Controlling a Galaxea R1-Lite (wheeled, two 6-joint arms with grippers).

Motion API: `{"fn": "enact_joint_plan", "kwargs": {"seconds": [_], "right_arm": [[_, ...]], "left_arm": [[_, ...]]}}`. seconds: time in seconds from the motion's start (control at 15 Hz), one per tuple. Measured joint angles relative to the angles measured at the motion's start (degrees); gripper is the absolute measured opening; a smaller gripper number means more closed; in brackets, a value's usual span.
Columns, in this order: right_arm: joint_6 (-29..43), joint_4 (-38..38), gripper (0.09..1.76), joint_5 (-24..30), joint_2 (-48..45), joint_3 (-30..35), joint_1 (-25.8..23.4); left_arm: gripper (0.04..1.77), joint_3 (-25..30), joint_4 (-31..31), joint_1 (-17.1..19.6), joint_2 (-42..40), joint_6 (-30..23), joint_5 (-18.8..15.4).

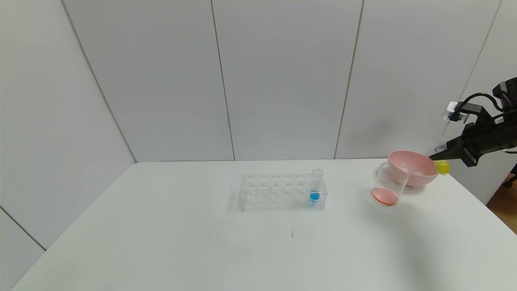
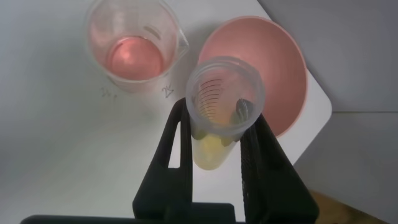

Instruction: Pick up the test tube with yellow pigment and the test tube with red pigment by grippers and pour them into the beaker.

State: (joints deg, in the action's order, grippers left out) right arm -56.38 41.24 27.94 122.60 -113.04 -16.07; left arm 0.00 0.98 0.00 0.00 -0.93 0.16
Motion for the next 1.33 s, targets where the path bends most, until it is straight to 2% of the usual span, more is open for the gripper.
{"fn": "enact_joint_plan", "kwargs": {"seconds": [0.27, 0.4, 0.8, 1.2, 1.33], "right_arm": [[-0.5, -1.0, 0.50, -6.3, 1.8, -1.5, 4.1], [-0.9, -0.2, 0.50, -7.1, 2.1, -1.5, 5.3], [-2.8, 2.1, 0.50, -8.3, 2.3, -1.6, 6.1], [-4.5, 2.5, 0.50, -14.3, 1.9, -1.6, 7.3], [-5.1, 4.8, 0.50, -17.3, 1.4, -1.6, 8.4]], "left_arm": [[1.72, 0.0, 0.0, 0.0, 0.0, 0.0, 0.0], [1.72, 0.0, 0.0, 0.0, 0.0, 0.0, 0.0], [1.72, 0.0, 0.0, 0.0, 0.0, 0.0, 0.0], [1.72, 0.0, 0.0, 0.0, 0.0, 0.0, 0.0], [1.72, 0.0, 0.0, 0.0, 0.0, 0.0, 0.0]]}}
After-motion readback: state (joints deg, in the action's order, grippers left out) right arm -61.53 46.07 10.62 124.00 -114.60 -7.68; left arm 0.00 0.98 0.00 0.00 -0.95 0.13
